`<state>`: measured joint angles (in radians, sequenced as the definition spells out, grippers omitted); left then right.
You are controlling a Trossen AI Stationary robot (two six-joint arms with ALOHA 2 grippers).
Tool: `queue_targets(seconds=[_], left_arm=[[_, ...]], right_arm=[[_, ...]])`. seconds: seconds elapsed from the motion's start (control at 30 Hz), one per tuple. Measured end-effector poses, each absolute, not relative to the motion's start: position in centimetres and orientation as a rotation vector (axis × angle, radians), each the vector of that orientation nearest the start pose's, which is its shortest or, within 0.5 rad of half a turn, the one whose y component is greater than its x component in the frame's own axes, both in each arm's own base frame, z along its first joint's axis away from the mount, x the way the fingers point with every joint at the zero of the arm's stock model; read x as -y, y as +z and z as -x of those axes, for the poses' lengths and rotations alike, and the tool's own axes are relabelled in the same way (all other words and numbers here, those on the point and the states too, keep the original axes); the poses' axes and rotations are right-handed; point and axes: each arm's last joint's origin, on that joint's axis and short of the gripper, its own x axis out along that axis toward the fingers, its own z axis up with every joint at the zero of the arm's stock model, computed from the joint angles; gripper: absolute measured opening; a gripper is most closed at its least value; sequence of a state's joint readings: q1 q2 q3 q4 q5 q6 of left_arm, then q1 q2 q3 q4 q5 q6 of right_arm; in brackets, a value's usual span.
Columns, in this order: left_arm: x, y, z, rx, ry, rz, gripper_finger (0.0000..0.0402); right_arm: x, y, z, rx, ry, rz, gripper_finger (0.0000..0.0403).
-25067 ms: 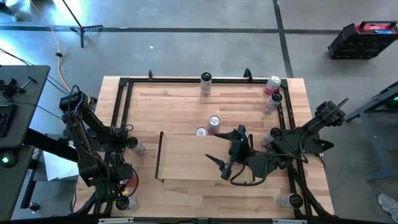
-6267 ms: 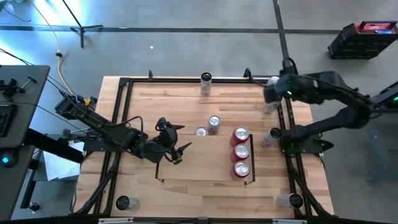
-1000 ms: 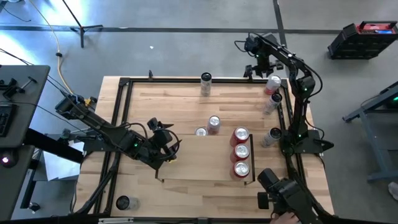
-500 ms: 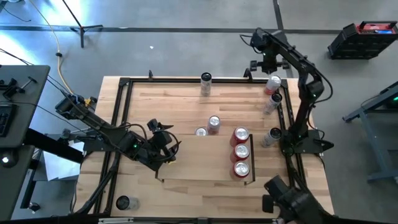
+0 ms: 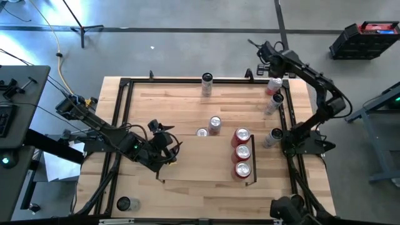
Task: Place canned beverage on shelf
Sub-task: Put the top pink and white bottle on the shelf
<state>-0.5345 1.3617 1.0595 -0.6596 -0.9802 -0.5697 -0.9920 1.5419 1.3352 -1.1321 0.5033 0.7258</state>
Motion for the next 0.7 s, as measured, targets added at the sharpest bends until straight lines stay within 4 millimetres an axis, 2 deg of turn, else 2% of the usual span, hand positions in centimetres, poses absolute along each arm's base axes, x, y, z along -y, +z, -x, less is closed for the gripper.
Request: queue_targets(seconds=[0.3, 0.47, 0.7], left_arm=[[12.0, 27.7, -23.7, -0.547, 0.558, -0.132, 0.0341], [12.2, 27.7, -23.7, -0.546, 0.552, -0.133, 0.0341], [12.1, 27.7, -23.7, -0.544, 0.553, -0.132, 0.0341]], right_arm=[[23.9, 25.9, -15.0, -0.955, -1.828, -0.602, 0.0000], [24.1, 25.5, -15.2, -1.006, -1.807, -0.573, 0.0000], [24.7, 23.8, -15.6, -1.146, -1.771, -0.520, 0.0000]])
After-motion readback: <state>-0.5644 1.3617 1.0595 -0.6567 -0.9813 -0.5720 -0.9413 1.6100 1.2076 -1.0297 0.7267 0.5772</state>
